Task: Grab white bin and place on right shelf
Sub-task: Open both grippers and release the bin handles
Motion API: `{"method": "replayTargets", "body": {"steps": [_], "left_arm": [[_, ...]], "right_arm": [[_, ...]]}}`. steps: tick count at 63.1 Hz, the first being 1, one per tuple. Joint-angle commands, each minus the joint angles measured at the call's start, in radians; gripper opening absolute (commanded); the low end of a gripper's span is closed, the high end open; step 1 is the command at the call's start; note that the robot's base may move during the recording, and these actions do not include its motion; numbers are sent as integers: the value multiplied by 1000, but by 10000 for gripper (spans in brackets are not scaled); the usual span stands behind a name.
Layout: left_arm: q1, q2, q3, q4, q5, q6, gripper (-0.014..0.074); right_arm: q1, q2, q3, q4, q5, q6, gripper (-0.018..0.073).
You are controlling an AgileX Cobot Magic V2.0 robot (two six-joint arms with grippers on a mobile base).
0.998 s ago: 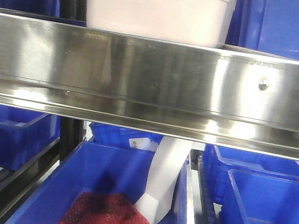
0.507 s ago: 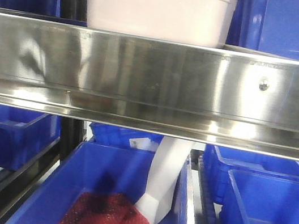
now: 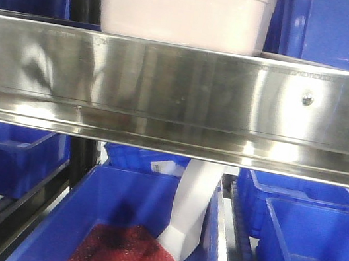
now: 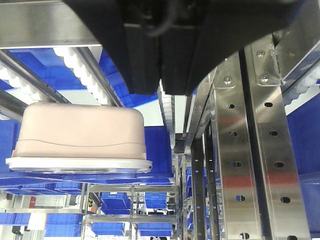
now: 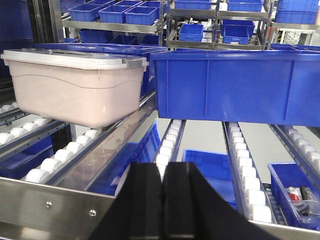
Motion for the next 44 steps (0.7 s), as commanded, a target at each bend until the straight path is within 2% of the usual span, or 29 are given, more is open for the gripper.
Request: {"method": "replayTargets", "body": {"steps": [1,8,15,19,32,40,44], "left_arm": [[-6,13,-23,-15,-84,1,-118],[-6,13,-14,-15,-89,1,-118],[-6,-9,75,42,-147,-30,-118],[-6,-33,158,62,-204,-60,-118],[-6,-147,451,104,-388,-60,-118],[-4,-168,620,100,-568,-60,-118],[-2,-168,610,98,-490,-60,-118]], "right_arm": [[2,14,-24,-5,-94,-3,68],[2,14,-24,-5,-94,-3,68],[2,14,-24,-5,-94,-3,68],[2,14,-24,-5,-94,-3,68],[2,14,-24,-5,-94,-3,68],[2,14,-24,-5,-93,-3,68],[2,14,-24,-5,-92,-3,68]]}}
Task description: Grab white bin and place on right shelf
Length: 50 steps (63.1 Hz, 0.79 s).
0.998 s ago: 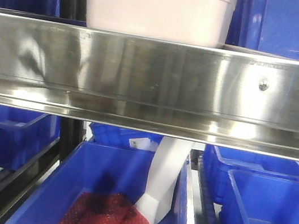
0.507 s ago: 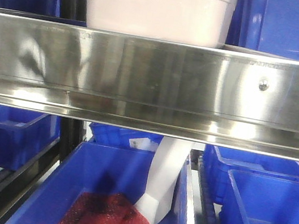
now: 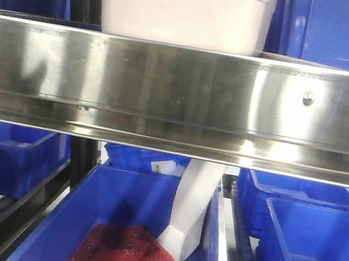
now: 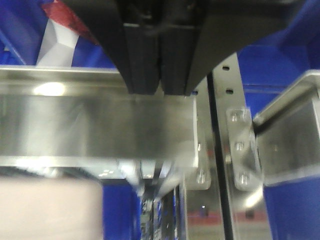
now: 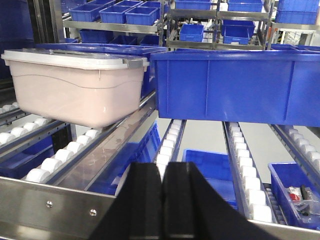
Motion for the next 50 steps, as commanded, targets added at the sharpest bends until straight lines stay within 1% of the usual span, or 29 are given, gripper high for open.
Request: {"method": "replayTargets", "body": {"steps": [1,4,50], "left_arm": [[-2,-13,21,-5,-119,-8,-118],[-2,-13,21,-12,-107,-8,-118],[-2,-13,21,-12,-119,-8,-118]], "right_arm": [[2,14,-24,-5,-91,-3,68],[2,14,-24,-5,-93,-3,68],[2,14,-24,-5,-92,-3,68]]}}
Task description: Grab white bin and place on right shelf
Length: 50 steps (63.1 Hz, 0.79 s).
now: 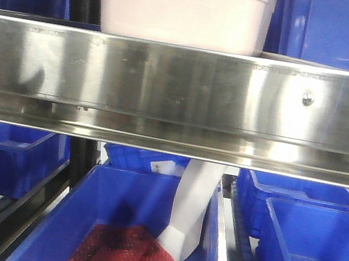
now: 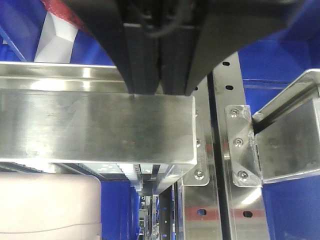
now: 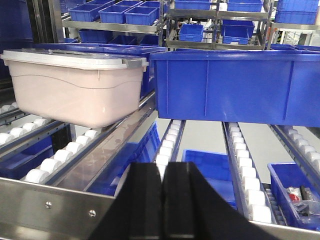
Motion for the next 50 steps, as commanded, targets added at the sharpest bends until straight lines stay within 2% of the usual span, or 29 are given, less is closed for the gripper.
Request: {"method": "replayTargets", "body": {"steps": [1,26,35,50], "left_arm": [[-2,-11,16,-9,-96,-6,-118],[-2,-11,16,-9,-96,-6,-118],[-2,-11,16,-9,-96,-6,-118],[-2,-11,16,-9,-96,-6,-118]], "right_arm": [[2,14,-24,-5,-92,-3,68],[2,14,-6,-16,-128,-3,68],[-2,12,102,-71,-238,-3,68],[-80,-80,333,-72,-325,-3,68]]}}
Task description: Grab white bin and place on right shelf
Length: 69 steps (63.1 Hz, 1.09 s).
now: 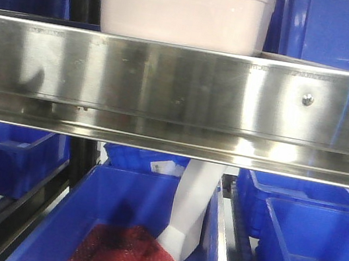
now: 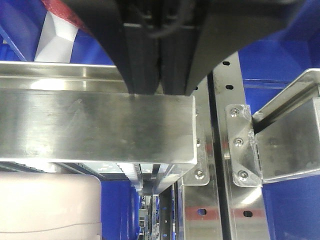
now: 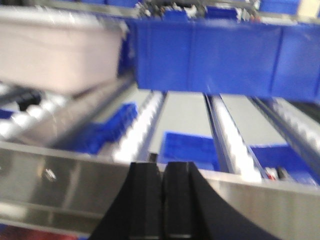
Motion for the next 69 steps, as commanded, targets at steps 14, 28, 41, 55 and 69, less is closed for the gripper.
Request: {"method": "replayTargets", "body": {"steps": [14,28,41,55,69], "left_arm": [[-2,-11,16,-9,-96,-6,-118],[-2,-11,16,-9,-96,-6,-118],[-2,-11,16,-9,-96,-6,-118],[-2,-11,16,-9,-96,-6,-118],[-2,-11,16,-9,-96,-6,-118]], "right_arm": [[-43,-83,248,10,-288,-3,68],[-45,-83,242,11,-251,-3,68],[-45,-83,242,11,-254,-3,68],[-45,-83,242,11,-254,-3,68],[-45,-83,242,11,-254,-3,68]]}}
